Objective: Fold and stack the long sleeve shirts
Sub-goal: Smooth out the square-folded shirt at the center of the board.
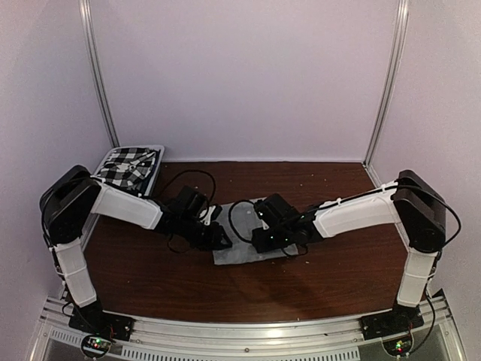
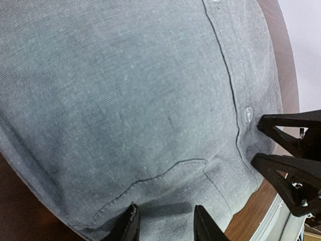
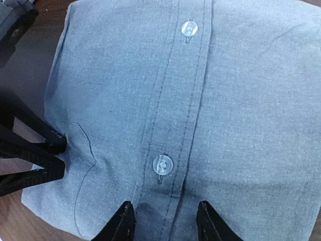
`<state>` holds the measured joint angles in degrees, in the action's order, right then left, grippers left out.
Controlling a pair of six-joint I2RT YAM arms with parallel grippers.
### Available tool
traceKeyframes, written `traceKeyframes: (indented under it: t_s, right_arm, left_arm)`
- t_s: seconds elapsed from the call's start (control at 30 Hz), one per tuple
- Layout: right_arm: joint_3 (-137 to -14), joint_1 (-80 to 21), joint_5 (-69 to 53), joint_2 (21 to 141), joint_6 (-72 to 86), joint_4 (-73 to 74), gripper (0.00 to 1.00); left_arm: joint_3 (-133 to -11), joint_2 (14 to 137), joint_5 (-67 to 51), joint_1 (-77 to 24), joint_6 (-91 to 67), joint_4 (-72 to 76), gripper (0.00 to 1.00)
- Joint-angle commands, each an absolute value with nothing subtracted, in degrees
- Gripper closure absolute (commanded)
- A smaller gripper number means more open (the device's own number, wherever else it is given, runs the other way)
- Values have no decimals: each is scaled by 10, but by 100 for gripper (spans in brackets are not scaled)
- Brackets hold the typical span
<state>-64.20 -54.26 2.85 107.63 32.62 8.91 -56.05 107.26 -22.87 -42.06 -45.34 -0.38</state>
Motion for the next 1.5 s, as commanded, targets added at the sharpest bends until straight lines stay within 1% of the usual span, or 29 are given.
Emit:
traceKeyframes:
  t_s: [0.0,0.17,0.33,0.57,0.67,0.77,0.93,1.1,1.2,1.37,1.47]
  right_arm:
    - [-640,-541,56,1009,337,105,55]
    - [-636,-532,64,985,339,132,56]
    - [-570,-532,61,951,353,129,62]
    - [-489,-532,58,950,356,103,66]
    - [-471,-531,39,958,353,88,67]
    - [-458,-535,7,962,352,81,69]
    - [-446,-541,-27,912,354,116,69]
    - [-498,-526,-7,858,326,201,66]
    - [-517,-490,-12,839,304,203,59]
    - [-544,-430,-31,873,295,176,47]
    - [-561,-416,-51,905,306,146,43]
  left_arm:
    - [-549,1071,-214,-420,-455,6,62]
    - [-563,1046,-205,-420,-445,-32,63]
    - [-592,1023,-198,-424,-430,-70,65]
    - [-622,1028,-199,-474,-450,-84,65]
    - [-608,1046,-197,-488,-467,-83,66]
    - [-567,1046,-197,-494,-488,-73,67]
    - [-512,1030,-160,-493,-505,-110,67]
    - [-499,1022,-150,-480,-501,-128,67]
    - [-509,1000,-140,-474,-492,-139,67]
    - [-535,957,-135,-451,-457,-171,67]
    - [-553,928,-147,-423,-430,-187,64]
